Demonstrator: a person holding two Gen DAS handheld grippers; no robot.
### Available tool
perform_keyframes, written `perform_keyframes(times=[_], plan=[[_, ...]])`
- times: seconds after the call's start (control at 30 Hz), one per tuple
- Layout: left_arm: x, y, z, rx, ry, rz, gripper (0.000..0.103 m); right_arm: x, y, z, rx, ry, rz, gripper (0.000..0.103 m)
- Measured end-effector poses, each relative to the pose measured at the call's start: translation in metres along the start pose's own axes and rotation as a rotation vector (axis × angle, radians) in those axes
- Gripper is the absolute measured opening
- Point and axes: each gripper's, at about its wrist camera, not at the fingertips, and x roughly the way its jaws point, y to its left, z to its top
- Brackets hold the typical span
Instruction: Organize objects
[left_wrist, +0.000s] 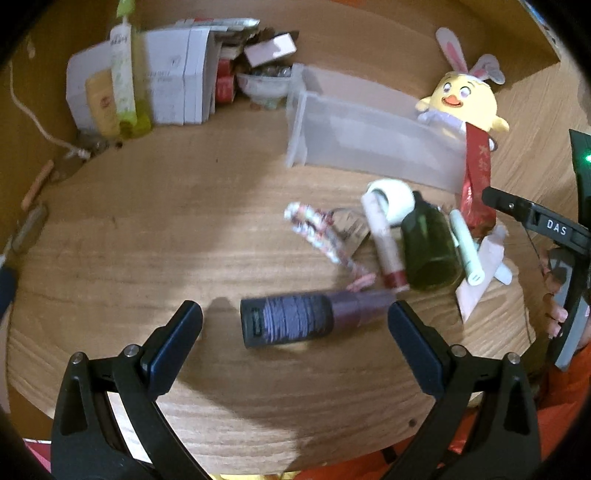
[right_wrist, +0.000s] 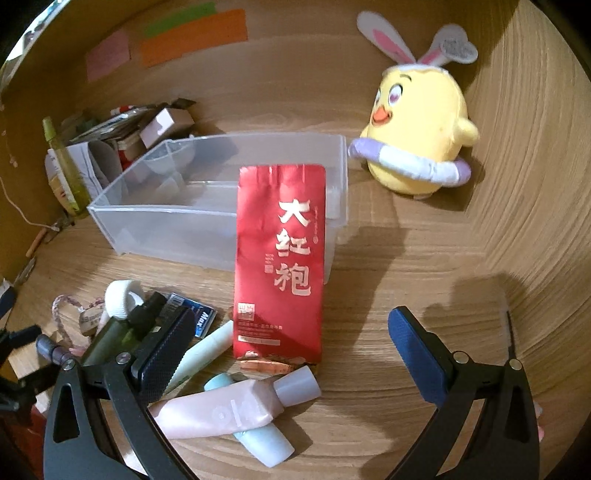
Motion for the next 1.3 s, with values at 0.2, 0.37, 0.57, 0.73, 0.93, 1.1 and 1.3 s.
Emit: perform_keyframes(times=[0.2,0.37,0.57,0.73,0.93,1.1,1.3], plan=[[0.002,-0.005,-0.005,0.023,-0.034,0.005,0.102,0.015,0.001,0.002,0.006,0.02,0.007,0.103],[0.002,-0.006,-0.005,0.035,-0.063,-0.004,0.093,0.023,0.004,0.009,-0.002,0.018,0.007,0.097],[0.0,-0.004,-0.003,0.041,-0.08,-0.026,0.07,0.034,0.004,0.011,0.009,0.052,0.029,0.068],[0.0,-0.001,-0.002,0.031,-0.088,-0.035,0.061,0.035,0.002,0.007,0.028,0.068,0.051,0.053],[-0.005,-0.001,-0.002,0.029,-0.098,-0.048,0.045,0.02,0.0,0.004,0.021,0.023,0.025,0.053],[-0.015,0.0,0.001,0.028,-0.125,-0.049,0.037,0.007,-0.002,0.005,0.022,-0.014,0.024,0.053],[-0.027,-0.006,0.003,0.039,-0.164,-0.065,0.029,-0.007,-0.001,0.009,0.015,-0.059,0.023,0.053]])
